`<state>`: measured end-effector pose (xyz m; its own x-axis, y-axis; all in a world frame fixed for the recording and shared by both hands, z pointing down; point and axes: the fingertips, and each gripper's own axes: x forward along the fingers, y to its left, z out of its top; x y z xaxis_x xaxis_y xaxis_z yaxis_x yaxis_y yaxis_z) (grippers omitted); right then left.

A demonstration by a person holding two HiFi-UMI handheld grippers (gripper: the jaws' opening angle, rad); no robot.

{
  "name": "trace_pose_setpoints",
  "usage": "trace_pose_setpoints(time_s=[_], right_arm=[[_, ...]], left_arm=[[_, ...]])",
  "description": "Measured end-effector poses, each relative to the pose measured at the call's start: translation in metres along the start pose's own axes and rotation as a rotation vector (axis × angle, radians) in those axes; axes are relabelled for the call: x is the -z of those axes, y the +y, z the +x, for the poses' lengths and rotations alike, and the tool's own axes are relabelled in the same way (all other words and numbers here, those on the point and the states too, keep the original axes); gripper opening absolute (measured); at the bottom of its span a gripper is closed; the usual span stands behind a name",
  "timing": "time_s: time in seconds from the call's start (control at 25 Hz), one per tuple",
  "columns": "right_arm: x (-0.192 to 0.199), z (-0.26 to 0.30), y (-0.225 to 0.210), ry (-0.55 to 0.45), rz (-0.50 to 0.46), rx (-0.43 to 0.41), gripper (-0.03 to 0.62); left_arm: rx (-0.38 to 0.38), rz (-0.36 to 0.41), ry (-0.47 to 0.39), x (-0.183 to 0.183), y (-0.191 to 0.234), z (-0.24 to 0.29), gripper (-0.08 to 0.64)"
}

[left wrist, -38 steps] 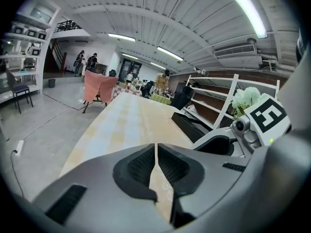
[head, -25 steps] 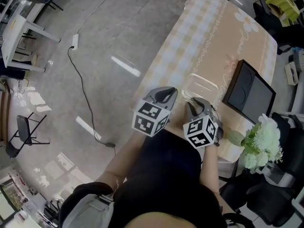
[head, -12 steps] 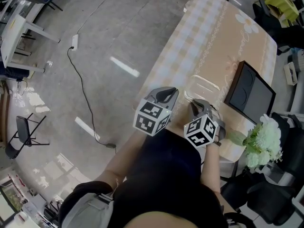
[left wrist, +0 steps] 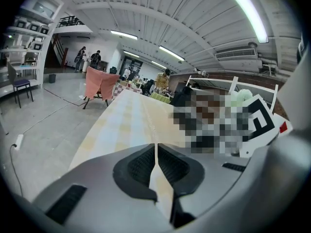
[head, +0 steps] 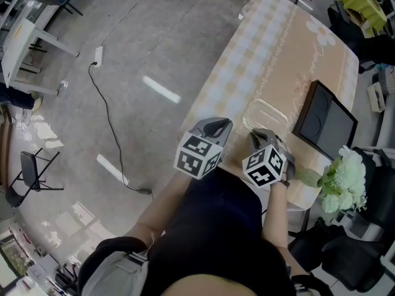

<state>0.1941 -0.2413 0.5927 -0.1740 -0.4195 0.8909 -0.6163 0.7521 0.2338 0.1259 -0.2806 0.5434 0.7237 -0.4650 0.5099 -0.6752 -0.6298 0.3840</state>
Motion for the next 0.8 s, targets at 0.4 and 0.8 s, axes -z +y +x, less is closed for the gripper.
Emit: trace_pose_setpoints(time_s=[0.4, 0.8], right_arm=[[0.002, 0.001, -0.002, 0.014, 0.002, 0.038, 0.021], [-0.013, -0.017, -0.014, -0.094, 0.106, 0.078, 0.02]], left_arm=[[0.001, 0.006, -0.025, -0.003, -0.004, -0.005, 0.025], [-0.002, 0.029, -0.037, -0.009, -0.009, -0.011, 0.025]])
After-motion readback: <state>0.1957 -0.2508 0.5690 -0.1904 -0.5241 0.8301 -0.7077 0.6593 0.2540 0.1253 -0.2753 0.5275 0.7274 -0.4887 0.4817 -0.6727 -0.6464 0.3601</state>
